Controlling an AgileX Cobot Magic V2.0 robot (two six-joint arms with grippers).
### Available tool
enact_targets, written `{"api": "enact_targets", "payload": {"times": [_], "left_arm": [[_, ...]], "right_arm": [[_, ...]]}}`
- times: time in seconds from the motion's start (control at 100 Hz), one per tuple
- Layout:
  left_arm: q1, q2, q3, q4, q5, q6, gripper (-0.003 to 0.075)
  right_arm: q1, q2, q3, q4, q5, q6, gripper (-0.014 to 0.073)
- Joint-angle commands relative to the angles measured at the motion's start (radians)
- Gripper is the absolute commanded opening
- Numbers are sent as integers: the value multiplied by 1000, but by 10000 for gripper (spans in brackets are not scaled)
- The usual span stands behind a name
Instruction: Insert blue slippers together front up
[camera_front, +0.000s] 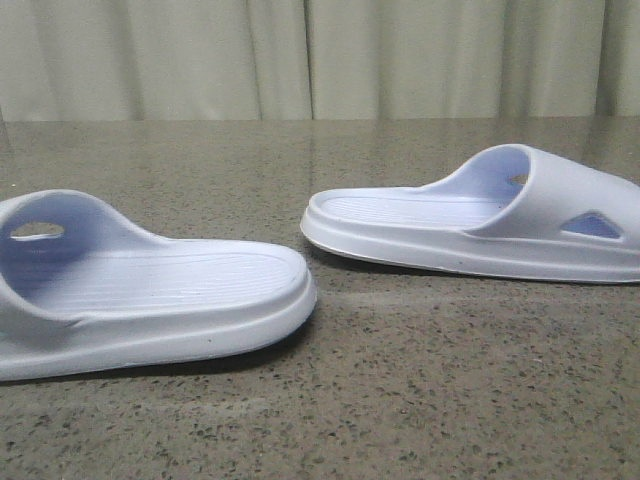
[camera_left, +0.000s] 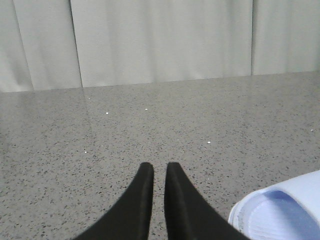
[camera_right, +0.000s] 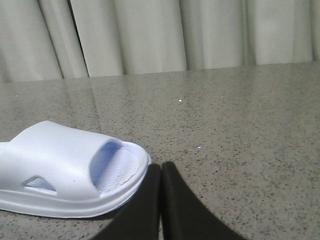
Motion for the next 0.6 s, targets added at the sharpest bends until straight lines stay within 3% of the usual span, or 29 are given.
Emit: {"api": "enact_targets", "payload": {"times": [0.0, 0.59], "left_arm": [[-6, -29, 10, -9, -75, -9, 16], [-6, -29, 10, -9, -75, -9, 16]], "right_arm": [[-7, -21, 19, 1, -86, -9, -107], [-7, -21, 19, 1, -118, -9, -107]]}}
